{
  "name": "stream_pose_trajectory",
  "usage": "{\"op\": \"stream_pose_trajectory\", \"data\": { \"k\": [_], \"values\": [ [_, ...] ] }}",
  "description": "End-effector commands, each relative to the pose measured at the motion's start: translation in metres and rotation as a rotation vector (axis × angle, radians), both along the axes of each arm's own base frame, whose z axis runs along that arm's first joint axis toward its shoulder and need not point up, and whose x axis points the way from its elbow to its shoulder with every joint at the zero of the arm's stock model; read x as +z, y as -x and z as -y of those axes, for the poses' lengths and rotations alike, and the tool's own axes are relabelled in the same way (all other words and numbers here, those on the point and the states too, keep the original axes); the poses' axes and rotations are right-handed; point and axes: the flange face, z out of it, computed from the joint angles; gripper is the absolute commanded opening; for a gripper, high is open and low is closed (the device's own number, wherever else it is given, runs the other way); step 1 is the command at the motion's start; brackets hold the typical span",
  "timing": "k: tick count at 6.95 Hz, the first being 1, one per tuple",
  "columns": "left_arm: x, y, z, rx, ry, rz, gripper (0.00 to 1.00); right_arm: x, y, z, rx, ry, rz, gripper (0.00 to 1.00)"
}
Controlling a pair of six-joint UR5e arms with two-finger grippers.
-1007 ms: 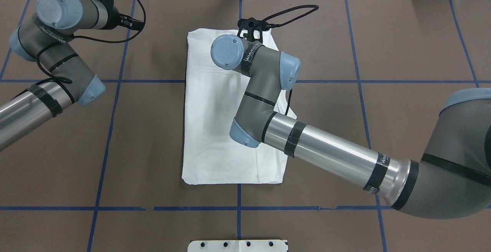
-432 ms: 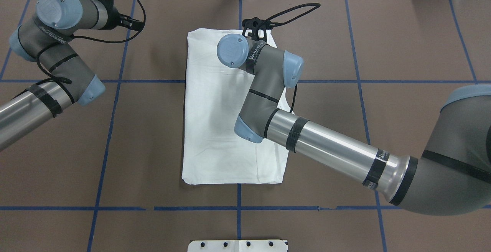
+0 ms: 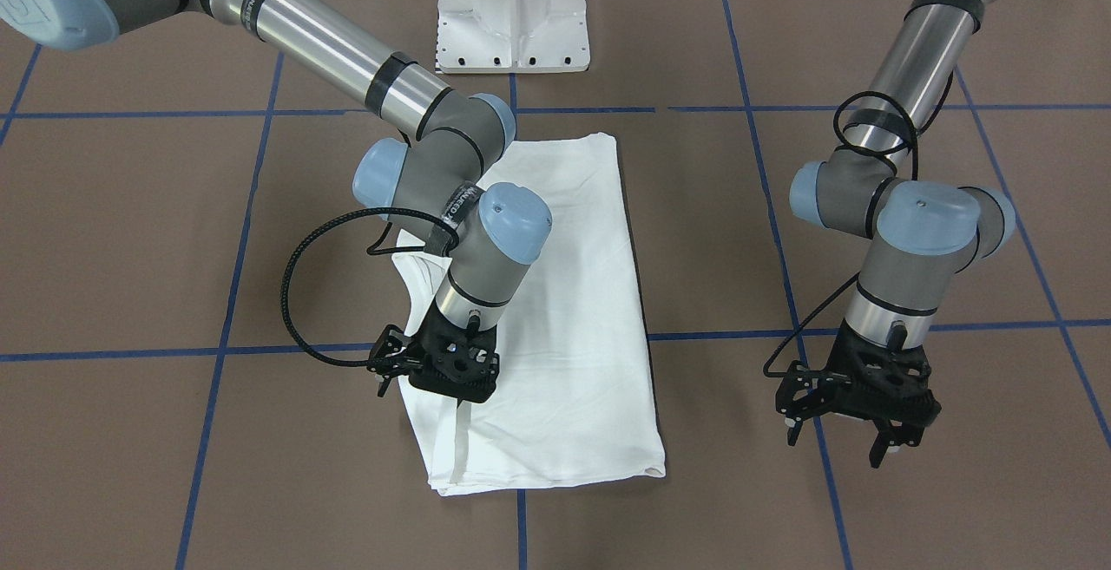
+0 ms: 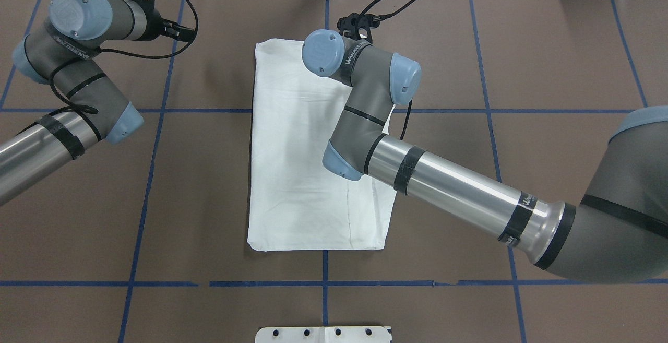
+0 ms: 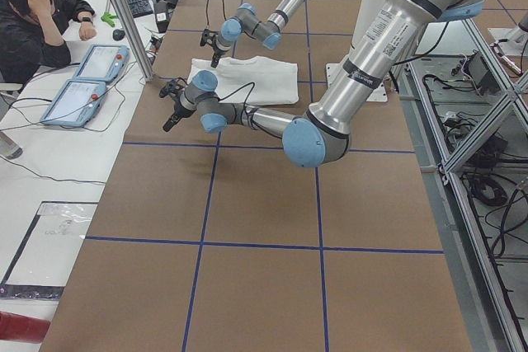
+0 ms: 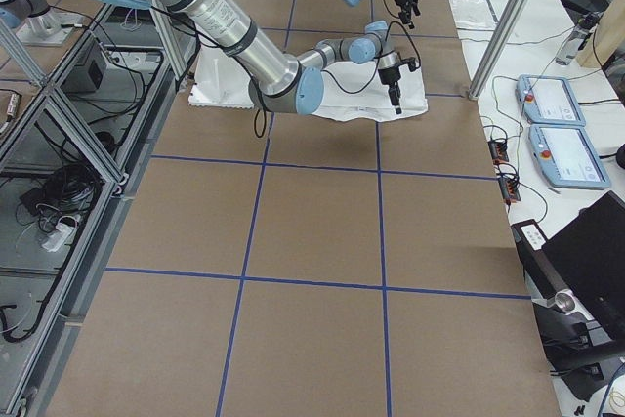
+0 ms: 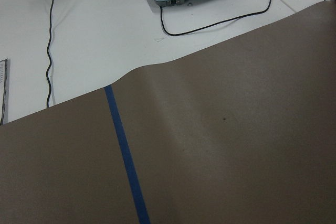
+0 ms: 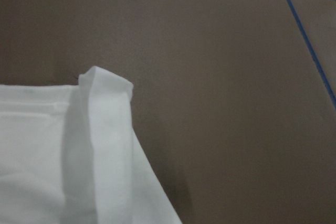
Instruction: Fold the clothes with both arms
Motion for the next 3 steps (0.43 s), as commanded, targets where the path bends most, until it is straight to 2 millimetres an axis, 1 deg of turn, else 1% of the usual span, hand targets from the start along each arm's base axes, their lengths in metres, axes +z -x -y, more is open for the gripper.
{"op": "stream_pose_trajectory", "data": {
  "k": [1,2,3],
  "values": [
    [0.0,-0.001,0.0,0.001,-0.002,-0.001,1.0,0.027,-0.056,0.002,-0.15,0.028,-0.141,1.0],
    [-0.001,-0.001,-0.001,0.001,-0.007,-0.005,1.0,0.06,-0.081,-0.008,-0.177,0.021,-0.154,1.0],
    [-0.002,-0.001,-0.001,0.003,-0.014,-0.01,1.0,0.063,-0.089,-0.01,-0.175,-0.005,-0.125,1.0]
  ]
}}
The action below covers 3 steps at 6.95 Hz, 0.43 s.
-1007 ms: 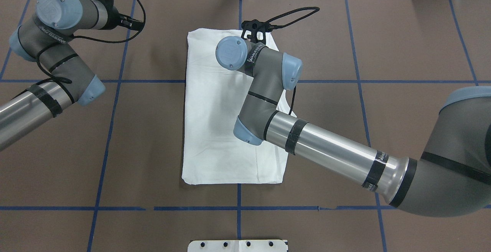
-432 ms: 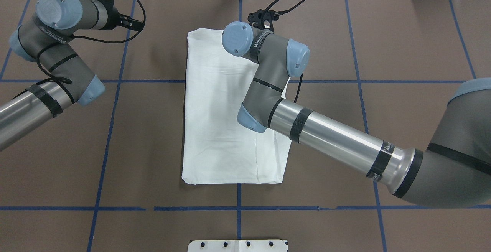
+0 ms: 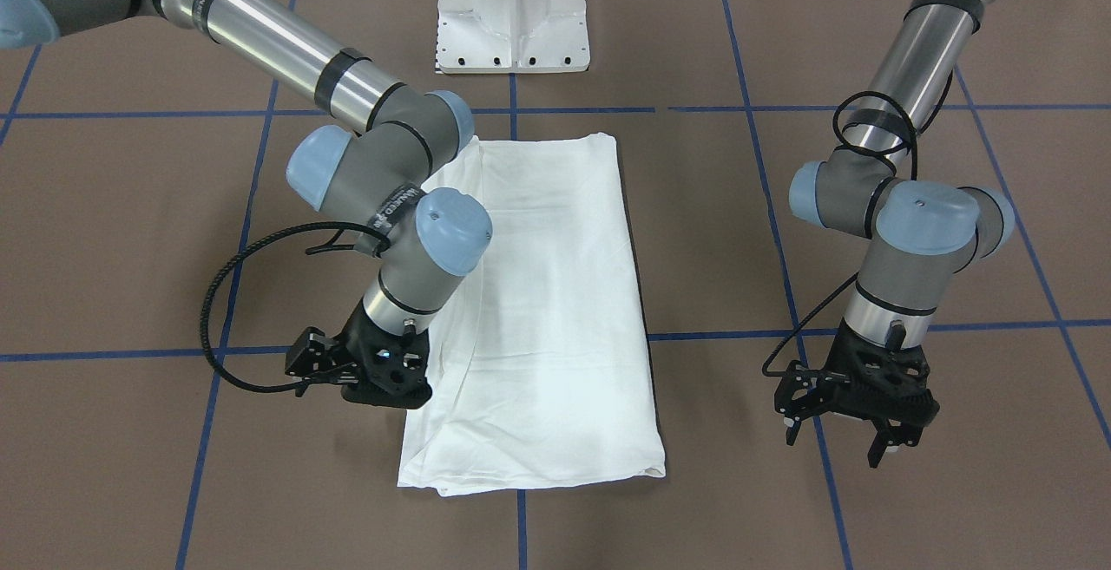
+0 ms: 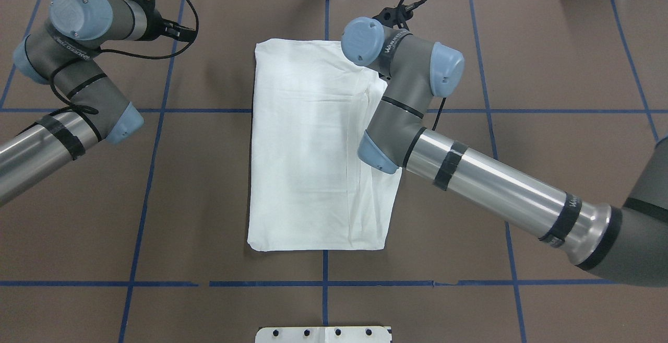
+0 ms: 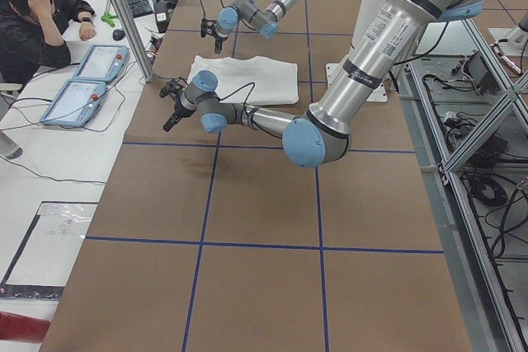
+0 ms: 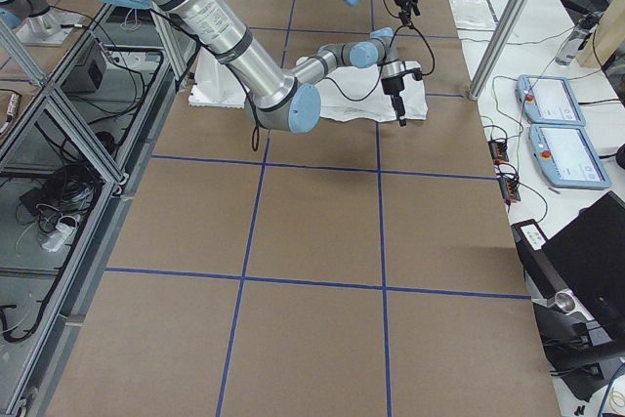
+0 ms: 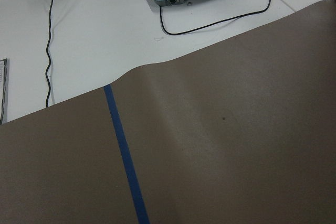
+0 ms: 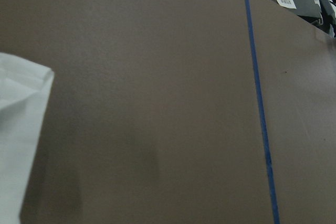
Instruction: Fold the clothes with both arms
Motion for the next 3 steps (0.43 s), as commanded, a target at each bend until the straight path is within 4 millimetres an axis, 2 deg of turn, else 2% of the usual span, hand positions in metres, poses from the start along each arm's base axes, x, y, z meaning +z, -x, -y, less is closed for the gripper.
{"op": "stream_pose_trajectory", "data": {
  "k": [1,2,3],
  "values": [
    [-0.001,-0.001,-0.001,0.0,-0.006,-0.006,1.0,-0.003,-0.015,-0.005,-0.004,-0.045,0.077,1.0],
    [-0.001,-0.001,-0.001,0.0,-0.006,-0.006,1.0,-0.021,-0.008,-0.012,0.034,-0.014,0.208,1.0],
    [-0.001,-0.002,-0.001,0.002,-0.006,-0.006,1.0,-0.056,-0.001,-0.013,0.099,-0.005,0.284,1.0]
  ]
}}
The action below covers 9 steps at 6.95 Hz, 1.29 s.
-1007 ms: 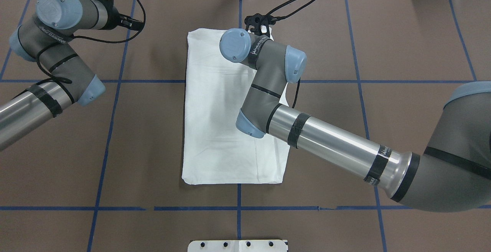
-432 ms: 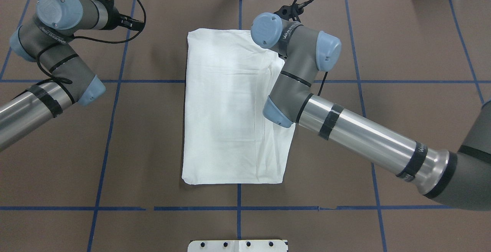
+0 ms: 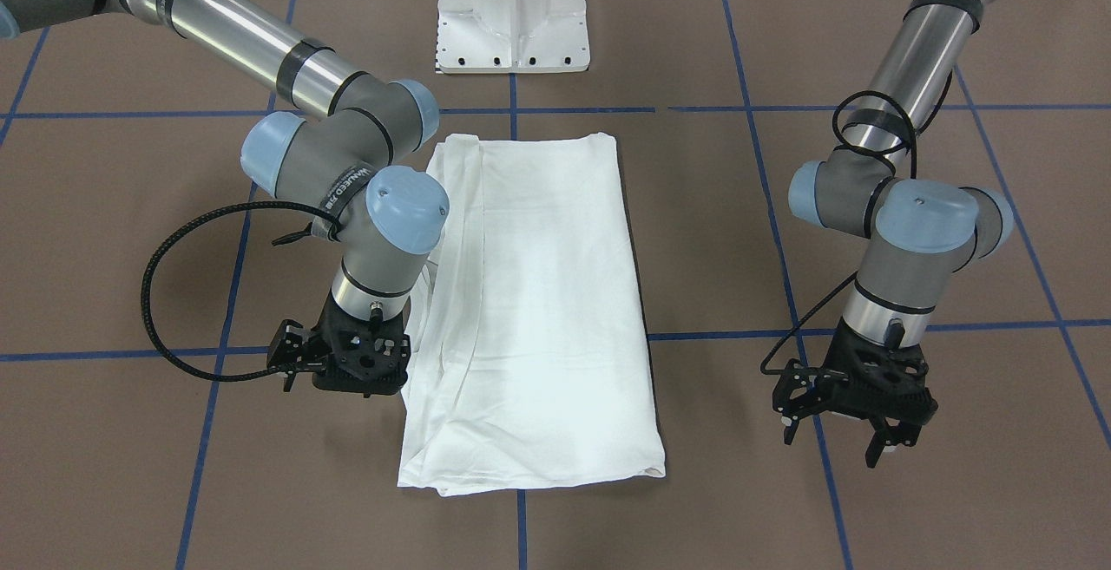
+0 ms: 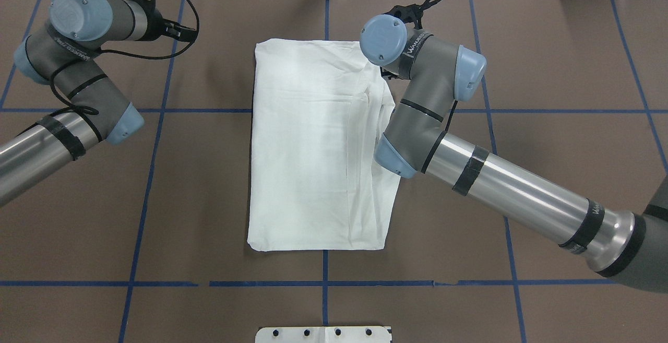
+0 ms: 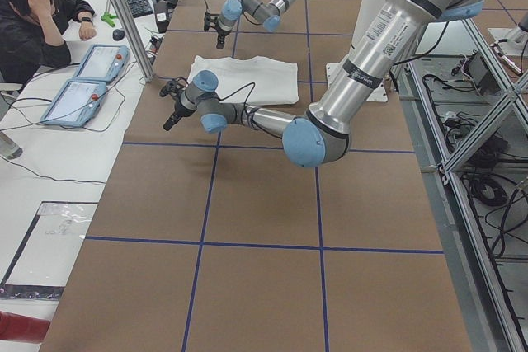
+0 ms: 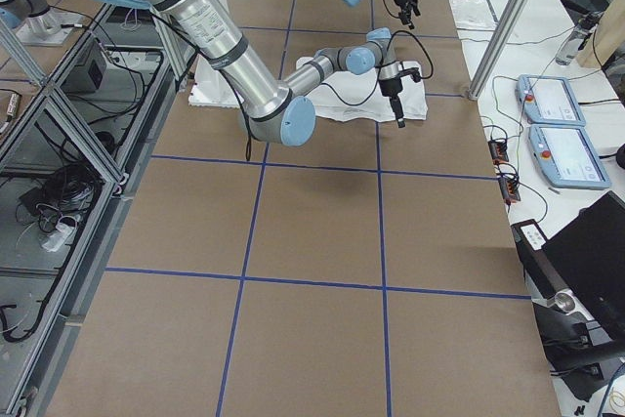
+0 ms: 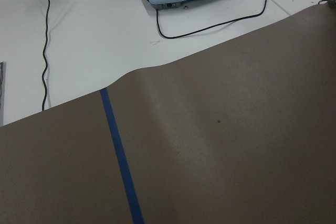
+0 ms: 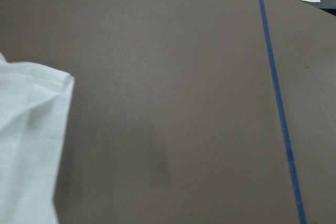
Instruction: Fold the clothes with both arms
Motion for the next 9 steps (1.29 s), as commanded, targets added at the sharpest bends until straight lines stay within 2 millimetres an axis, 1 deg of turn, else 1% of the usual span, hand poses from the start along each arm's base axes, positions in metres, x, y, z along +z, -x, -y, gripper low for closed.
{"op": "stream_pose_trajectory", "data": {
  "k": [1,2,3,4,5,6,7,8,9],
  "values": [
    [0.0,-0.001,0.0,0.002,0.0,-0.001,1.0,-0.065,0.035,-0.024,0.127,0.048,0.179,1.0],
    [0.0,-0.001,0.0,0.003,-0.001,0.0,1.0,-0.09,0.056,-0.043,0.13,0.055,0.214,1.0],
    [0.0,-0.001,0.0,0.003,-0.001,0.0,1.0,-0.091,0.071,-0.056,0.129,0.062,0.219,0.97],
    [0.0,-0.002,-0.001,0.004,0.0,-0.001,1.0,-0.088,0.082,-0.059,0.124,0.079,0.19,0.88],
    [-0.001,-0.003,-0.002,0.005,-0.002,-0.003,1.0,-0.108,0.1,-0.056,0.123,0.121,0.113,0.68],
    [-0.002,-0.006,-0.004,0.01,-0.009,-0.008,1.0,-0.105,0.114,-0.058,0.115,0.138,0.083,0.5],
    [0.005,-0.005,-0.006,0.011,-0.002,-0.003,1.0,-0.095,0.116,-0.055,0.107,0.123,0.048,0.47],
    [0.002,-0.005,-0.007,0.011,-0.006,-0.007,1.0,-0.095,0.118,-0.054,0.096,0.104,0.031,0.47],
    [0.003,-0.005,-0.007,0.011,-0.006,-0.007,1.0,-0.089,0.124,-0.058,0.086,0.106,0.016,0.49]
  ]
}}
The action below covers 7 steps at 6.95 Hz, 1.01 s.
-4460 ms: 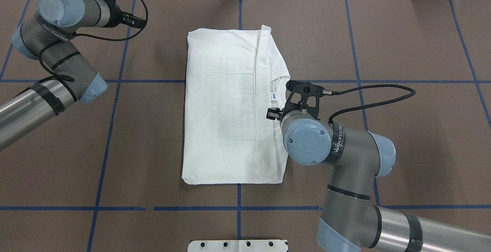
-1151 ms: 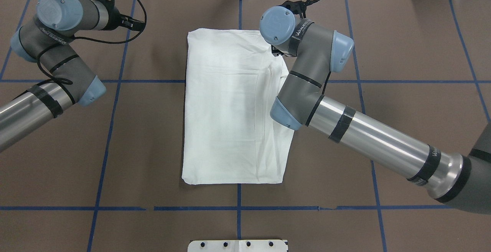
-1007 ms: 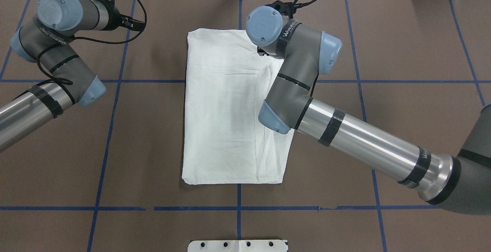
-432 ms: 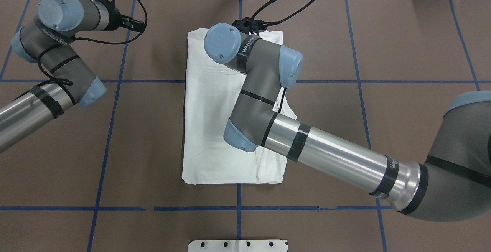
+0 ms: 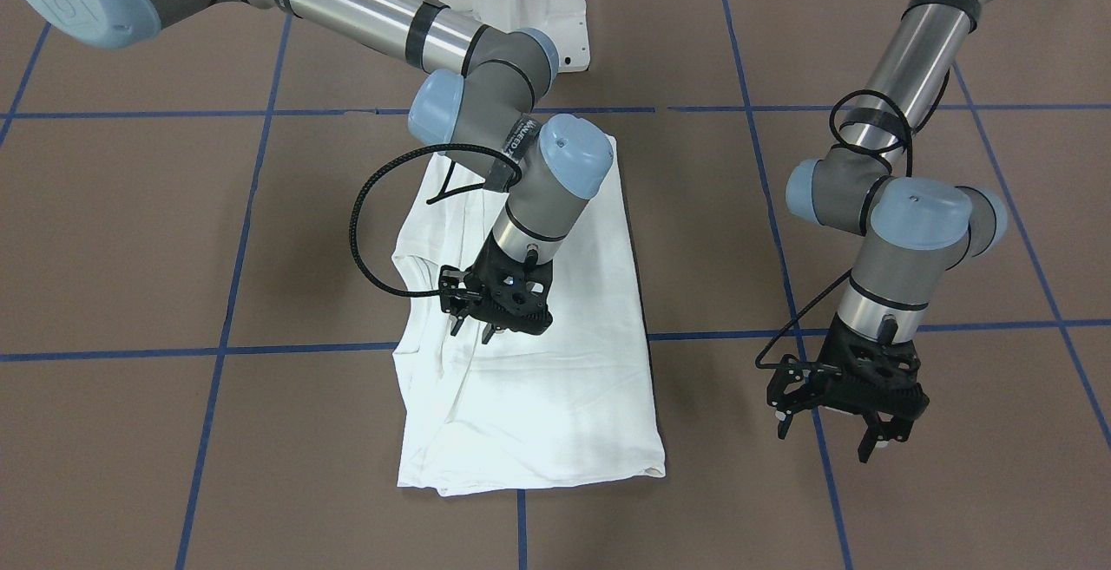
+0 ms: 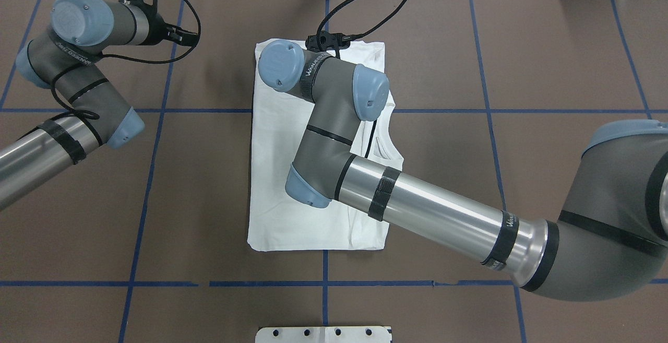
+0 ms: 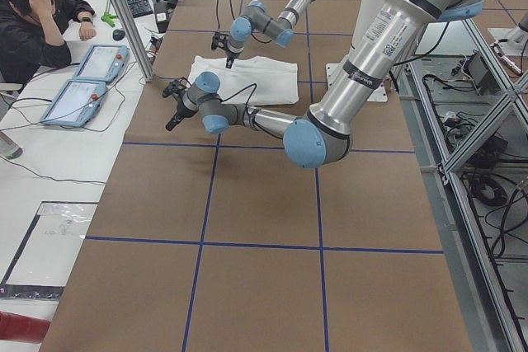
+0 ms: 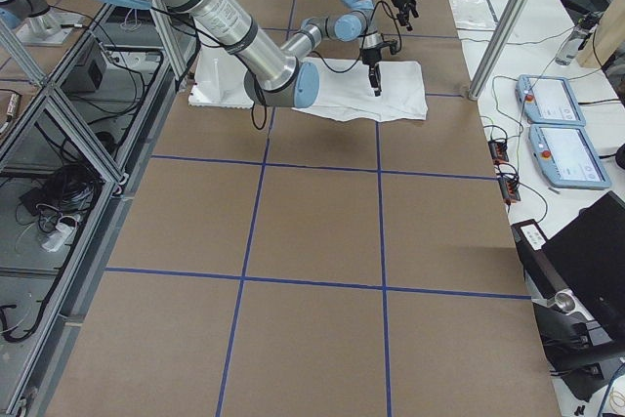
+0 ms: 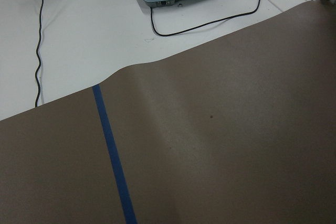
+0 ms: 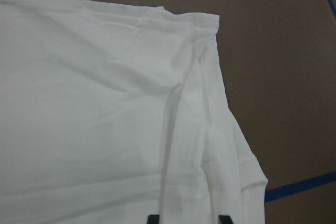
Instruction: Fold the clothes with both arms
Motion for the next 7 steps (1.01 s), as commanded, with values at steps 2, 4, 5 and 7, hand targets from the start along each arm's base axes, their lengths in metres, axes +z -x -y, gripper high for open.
{"op": "stream_pose_trajectory", "data": {
  "k": [2,4,5,7],
  "values": [
    [0.001,0.001,-0.002,0.0,-0.001,-0.001,1.0,0.014,0.013,-0.004,-0.011,0.0,-0.037,0.55],
    [0.0,0.001,-0.002,0.001,-0.003,-0.001,1.0,0.015,0.016,-0.005,-0.015,-0.017,-0.041,0.56],
    [0.001,0.001,-0.002,0.001,-0.002,0.0,1.0,0.018,0.019,-0.007,-0.019,-0.015,-0.046,0.55],
    [0.006,0.002,-0.003,0.001,0.004,0.004,1.0,0.021,0.023,-0.01,-0.02,-0.019,-0.056,0.46]
  ]
}}
